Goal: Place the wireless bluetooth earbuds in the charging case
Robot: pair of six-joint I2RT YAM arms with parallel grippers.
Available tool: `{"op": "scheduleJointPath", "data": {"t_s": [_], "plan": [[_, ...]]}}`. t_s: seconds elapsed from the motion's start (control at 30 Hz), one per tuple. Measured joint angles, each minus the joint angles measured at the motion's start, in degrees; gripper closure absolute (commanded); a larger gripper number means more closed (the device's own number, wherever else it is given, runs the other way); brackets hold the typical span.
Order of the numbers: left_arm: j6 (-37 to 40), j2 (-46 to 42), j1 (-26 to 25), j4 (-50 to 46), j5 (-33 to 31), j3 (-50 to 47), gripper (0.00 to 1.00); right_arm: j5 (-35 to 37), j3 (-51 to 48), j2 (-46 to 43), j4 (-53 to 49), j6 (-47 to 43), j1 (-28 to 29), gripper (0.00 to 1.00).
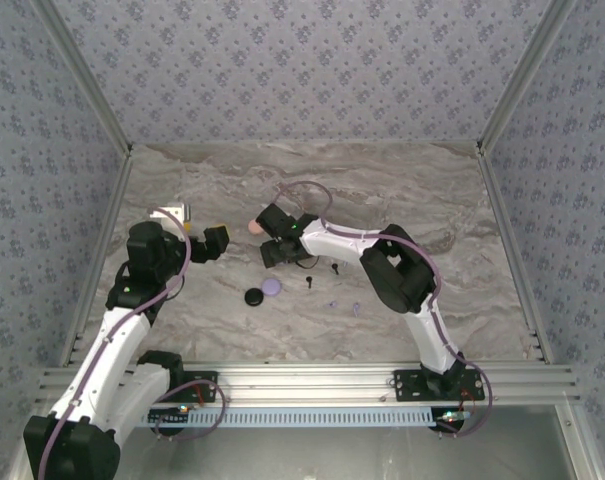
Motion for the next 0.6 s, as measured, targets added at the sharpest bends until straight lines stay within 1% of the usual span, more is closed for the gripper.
{"op": "scheduleJointPath", "data": {"t_s": [0.3,0.43,0.6], "plan": [[0.0,1.5,0.0,0.0,0.0,0.0,0.01,0.7,-2.9,-1.8,0.7,-0.4,0.0,0.34],[0.0,2.3,0.0,0.0,0.0,0.0,0.01,0.9,-3.4,-2.0,0.9,-0.5,0.0,0.36],[-0.4,2.6,0.0,0.2,0.0,0.0,0.01,1.2,-3.9,-2.2,1.2,-0.8,-0.3,0.43]]}}
